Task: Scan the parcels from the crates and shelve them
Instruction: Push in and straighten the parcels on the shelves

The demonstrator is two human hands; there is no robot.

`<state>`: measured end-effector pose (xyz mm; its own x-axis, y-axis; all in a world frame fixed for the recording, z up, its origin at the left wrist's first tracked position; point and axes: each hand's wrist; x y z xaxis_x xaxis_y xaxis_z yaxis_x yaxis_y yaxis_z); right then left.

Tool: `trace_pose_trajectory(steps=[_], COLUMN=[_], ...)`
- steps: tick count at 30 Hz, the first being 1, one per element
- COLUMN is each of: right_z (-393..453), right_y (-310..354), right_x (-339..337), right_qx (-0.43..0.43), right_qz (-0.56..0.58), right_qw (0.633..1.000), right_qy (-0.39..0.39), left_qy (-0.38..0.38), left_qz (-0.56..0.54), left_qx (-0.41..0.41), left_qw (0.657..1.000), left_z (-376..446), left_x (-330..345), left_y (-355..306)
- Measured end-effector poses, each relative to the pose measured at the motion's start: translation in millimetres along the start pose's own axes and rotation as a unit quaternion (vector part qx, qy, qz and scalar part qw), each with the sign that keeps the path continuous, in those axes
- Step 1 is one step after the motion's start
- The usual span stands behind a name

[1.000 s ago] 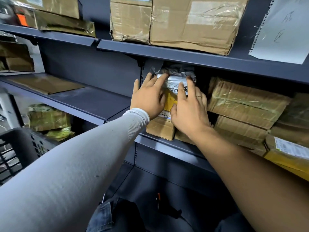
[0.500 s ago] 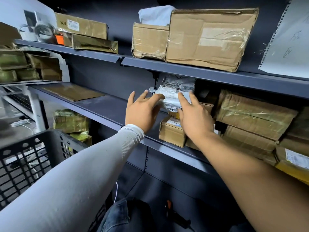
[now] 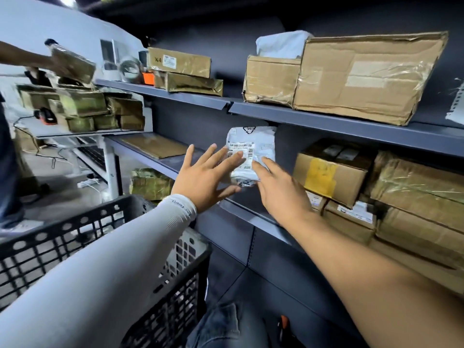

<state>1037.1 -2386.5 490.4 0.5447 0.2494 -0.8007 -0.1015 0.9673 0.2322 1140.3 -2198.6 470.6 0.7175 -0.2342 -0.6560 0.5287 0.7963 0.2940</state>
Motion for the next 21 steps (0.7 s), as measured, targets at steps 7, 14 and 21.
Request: trace_pose_trajectory(steps=[7,14,21], right_z=[31,65,105], right_y=[79,143,132], right_x=[15,1,-39], right_qx=[-0.081,-0.161,-0.213], right_qz=[0.054,0.048,-0.025], right_qw=[0.995,0.985,0.959], right_qy=[0.004,-0.043,-0.188], left_qy=[-0.024,-0.045,-0.097], left_qz=[0.067,0.125,0.137], left_qx=[-0.016,-0.060,-0.037], left_qw=[0.997,0.989,0.985], left_z=[-32,-40,17], left_x=[-47,-105,-140], left_y=[81,139,144])
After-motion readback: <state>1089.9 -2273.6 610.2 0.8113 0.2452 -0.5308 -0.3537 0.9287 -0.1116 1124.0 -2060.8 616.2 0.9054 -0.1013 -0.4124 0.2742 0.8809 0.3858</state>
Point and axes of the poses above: each hand's wrist, its own z-axis towards the middle knuckle, its own x-axis out of the palm, y = z × x, and after that the axes turned 15 degrees about z, right-handed
